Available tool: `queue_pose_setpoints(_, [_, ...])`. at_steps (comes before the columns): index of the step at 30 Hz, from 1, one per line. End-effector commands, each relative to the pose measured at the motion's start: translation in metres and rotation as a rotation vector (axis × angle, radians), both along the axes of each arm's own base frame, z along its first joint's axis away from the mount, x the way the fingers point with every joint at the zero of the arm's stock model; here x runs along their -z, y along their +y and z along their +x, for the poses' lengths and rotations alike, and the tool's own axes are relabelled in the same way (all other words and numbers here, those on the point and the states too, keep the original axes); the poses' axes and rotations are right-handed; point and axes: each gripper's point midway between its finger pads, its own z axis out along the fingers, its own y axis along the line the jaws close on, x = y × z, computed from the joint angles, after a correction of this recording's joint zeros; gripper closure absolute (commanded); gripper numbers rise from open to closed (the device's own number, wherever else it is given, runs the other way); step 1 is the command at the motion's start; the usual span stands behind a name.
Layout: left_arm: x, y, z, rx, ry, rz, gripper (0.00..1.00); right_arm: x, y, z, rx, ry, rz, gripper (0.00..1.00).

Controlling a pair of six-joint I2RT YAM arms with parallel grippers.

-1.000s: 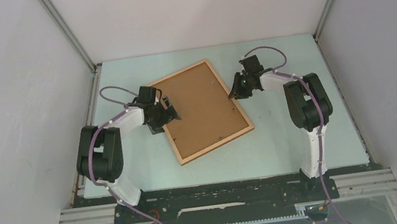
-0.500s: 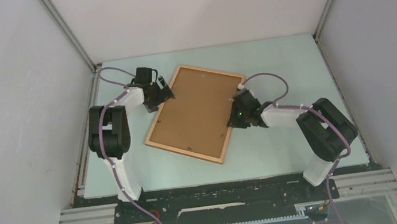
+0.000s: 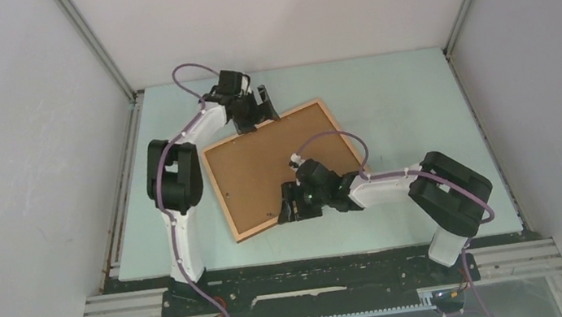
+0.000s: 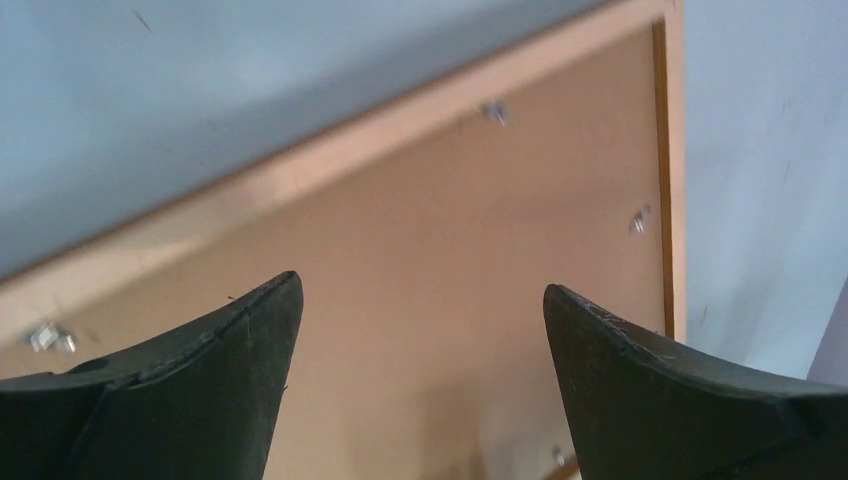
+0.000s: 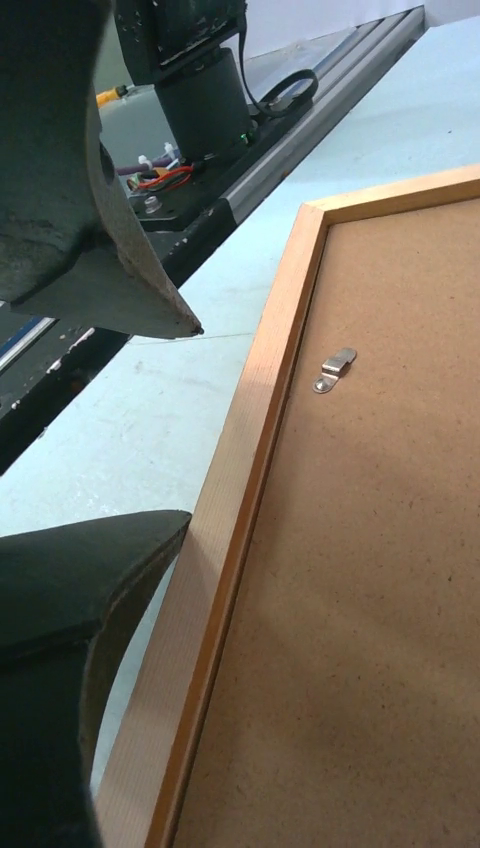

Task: Put the photo into the frame
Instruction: Adjust the photo frame at the center of the board.

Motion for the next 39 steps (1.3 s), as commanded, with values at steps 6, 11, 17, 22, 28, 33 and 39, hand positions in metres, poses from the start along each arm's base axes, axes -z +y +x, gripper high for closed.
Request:
queue_pose_setpoints(6, [-0.134, 0.048, -0.076, -0.050, -0.153, 0.119, 0.00, -0.041, -0.006, 0.027, 0.021, -0.195, 0.040, 0.20])
queue_pose_setpoints(11, [-0.099, 0.094, -0.142, -0.189, -0.122, 0.210, 0.02, -0.042, -0.023, 0.031, 0.078, -0.206, 0.026, 0.19])
queue_pose_setpoints(17, [-0.039, 0.141, -0.210, -0.372, -0.056, 0.262, 0.02, -0.030, -0.060, 0.035, 0.249, -0.138, -0.013, 0.06])
queue_pose_setpoints(22, [0.004, 0.140, -0.226, -0.514, -0.035, 0.101, 0.03, -0.019, -0.084, 0.038, 0.362, -0.075, 0.021, 0.03])
queue_pose_setpoints(28, [0.025, 0.135, -0.200, -0.566, -0.067, -0.005, 0.03, -0.010, -0.101, 0.064, 0.478, -0.040, 0.059, 0.04])
queue_pose_setpoints(33, [0.027, 0.126, -0.169, -0.544, -0.038, -0.018, 0.03, 0.002, -0.125, 0.088, 0.671, 0.001, 0.042, 0.08])
queue_pose_setpoints(39, [0.029, 0.108, -0.141, -0.442, -0.015, -0.009, 0.05, 0.014, -0.154, 0.106, 0.882, -0.015, -0.012, 0.12])
